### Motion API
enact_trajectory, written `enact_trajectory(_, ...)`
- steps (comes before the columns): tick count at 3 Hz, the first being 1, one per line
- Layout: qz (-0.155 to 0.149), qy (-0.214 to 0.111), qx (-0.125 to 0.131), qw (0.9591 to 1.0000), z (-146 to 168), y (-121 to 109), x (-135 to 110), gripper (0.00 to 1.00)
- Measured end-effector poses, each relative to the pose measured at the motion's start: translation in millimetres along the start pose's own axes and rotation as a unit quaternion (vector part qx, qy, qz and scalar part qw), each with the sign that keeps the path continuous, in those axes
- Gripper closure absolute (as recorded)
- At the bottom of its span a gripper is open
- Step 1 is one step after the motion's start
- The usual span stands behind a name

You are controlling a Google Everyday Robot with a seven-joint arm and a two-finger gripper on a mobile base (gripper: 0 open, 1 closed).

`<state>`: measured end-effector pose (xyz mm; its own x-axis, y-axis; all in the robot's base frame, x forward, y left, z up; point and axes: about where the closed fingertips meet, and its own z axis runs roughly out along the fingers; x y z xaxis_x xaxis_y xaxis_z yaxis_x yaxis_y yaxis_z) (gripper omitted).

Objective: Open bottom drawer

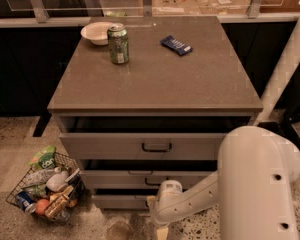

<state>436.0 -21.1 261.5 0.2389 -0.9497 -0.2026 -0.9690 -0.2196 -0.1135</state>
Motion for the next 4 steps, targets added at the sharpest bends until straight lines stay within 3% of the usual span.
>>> enact_trajectory(1, 0.008, 0.050, -0.045, 0.9977, 18, 6, 0, 0.00)
enact_trajectory(2, 0.014, 0.088, -0.069, 0.9936, 25, 14, 2, 0.00)
enact_trajectory(4, 0.032, 0.116, -0.063, 0.9908, 23, 22, 15, 0.00)
